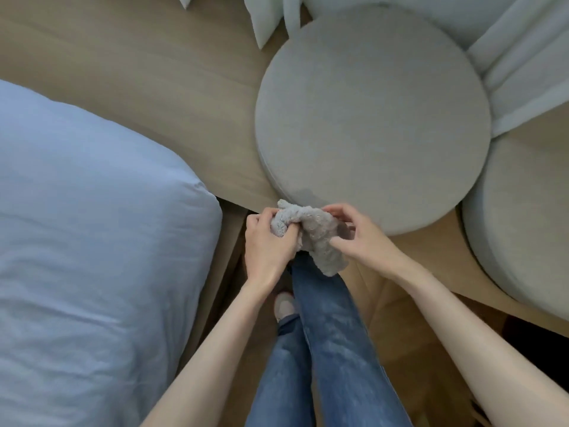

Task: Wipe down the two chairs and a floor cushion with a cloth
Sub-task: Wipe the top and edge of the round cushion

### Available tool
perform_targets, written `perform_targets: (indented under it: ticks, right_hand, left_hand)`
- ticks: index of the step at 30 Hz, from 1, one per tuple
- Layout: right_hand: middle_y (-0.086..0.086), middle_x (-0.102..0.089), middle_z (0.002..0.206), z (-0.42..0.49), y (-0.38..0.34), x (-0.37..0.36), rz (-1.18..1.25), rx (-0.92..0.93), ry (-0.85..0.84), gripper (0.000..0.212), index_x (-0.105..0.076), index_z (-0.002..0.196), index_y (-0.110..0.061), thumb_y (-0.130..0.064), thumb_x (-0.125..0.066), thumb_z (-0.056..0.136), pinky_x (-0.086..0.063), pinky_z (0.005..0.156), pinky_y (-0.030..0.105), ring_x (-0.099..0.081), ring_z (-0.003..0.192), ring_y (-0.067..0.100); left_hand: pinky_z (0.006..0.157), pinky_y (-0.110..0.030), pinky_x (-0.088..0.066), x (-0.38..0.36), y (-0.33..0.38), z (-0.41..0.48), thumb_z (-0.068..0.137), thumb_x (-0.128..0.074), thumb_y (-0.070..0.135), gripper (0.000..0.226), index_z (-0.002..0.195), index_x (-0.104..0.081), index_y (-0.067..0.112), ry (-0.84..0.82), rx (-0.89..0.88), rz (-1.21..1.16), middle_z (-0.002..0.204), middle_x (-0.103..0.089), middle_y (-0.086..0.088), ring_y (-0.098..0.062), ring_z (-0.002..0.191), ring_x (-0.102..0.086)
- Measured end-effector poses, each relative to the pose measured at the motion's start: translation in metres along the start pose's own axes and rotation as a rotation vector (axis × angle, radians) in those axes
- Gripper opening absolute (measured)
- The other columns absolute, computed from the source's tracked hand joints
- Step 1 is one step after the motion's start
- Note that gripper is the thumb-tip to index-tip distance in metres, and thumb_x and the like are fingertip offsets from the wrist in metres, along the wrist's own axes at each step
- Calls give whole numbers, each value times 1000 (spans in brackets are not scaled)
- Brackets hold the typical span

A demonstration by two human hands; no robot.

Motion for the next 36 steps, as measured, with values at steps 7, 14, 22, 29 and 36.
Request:
perform_targets:
  ticks: [7,14,22,29,36]
  right_hand:
    - [-11,-64,82,-59,10,73,-145,-71,218,9,-62,90,-26,-28,-68,84,-44,71,32,-59,81,14]
    - [-11,-68,82,-65,15,189,-51,-138,442,16,-69,82,-23,-32,-80,74,-41,64,12,-59,78,2]
    - [-6,-63,85,-35,27,302,-80,-172,679,21,-60,86,-20,-30,-76,78,-39,68,26,-59,84,15]
    - [-6,-65,103,25,35,258,-142,-87,344,25,-64,104,-23,-43,-62,89,-44,76,27,-59,93,14]
    - [-2,-53,133,48,71,211,-284,-56,380,28,-59,123,-23,-26,-51,97,-32,101,28,-41,125,17]
  left_hand:
    - [101,-34,-27,-14,69,-18,78,-62,45,28,100,-67,27,-185,-120,388,136,-45,10,-21,130,-30]
    - [91,-35,-37,-74,154,-8,75,-60,18,31,105,-55,21,-542,-498,782,96,-63,3,-25,104,-57]
    - [72,-29,-51,-140,205,27,98,-46,28,18,111,-54,18,-781,-23,250,109,-62,-5,-20,96,-61]
    - [76,-30,-47,-176,173,52,100,-37,43,46,137,-41,16,-685,302,174,119,-58,-6,-24,97,-63]
    - [96,-33,-41,-134,123,88,99,-41,19,36,134,-49,13,-364,118,363,134,-54,-10,-24,121,-52]
Point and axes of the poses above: each hand's wrist, its own z-axis towards the middle knuckle, its own x-axis out of the back of the hand, y = z × x, the point moved 7 cm from there along z, towards the middle knuckle
